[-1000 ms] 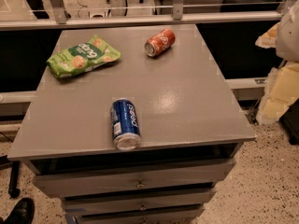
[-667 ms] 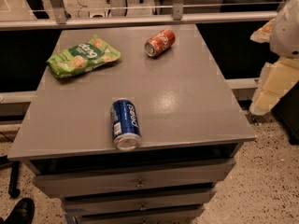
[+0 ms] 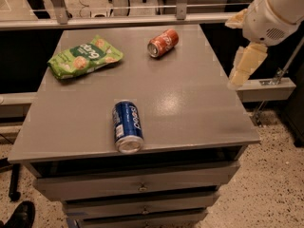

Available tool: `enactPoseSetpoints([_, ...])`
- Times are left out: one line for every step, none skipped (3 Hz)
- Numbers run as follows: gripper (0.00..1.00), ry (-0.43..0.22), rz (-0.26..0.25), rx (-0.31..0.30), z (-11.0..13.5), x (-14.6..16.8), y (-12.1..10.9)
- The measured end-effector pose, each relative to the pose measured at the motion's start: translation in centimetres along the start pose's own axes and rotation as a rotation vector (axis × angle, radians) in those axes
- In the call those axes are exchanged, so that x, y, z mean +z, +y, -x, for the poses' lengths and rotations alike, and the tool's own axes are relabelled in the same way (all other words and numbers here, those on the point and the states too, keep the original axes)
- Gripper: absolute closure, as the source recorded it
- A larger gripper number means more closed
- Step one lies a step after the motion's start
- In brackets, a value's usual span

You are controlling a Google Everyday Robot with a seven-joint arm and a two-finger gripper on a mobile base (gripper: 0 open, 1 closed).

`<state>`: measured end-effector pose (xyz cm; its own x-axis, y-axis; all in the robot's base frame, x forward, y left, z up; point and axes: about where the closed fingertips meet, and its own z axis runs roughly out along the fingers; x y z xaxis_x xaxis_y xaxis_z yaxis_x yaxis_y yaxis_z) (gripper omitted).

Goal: Place coke can upright

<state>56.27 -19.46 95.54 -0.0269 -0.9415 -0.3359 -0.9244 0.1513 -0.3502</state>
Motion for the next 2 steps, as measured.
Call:
enactPoseSetpoints([0.00, -0.059, -0.021, -0.109, 1.9, 3.5, -3.8])
enactPoseSetpoints([0.00, -0.110, -0.026, -0.203, 4.2, 6.5, -6.6])
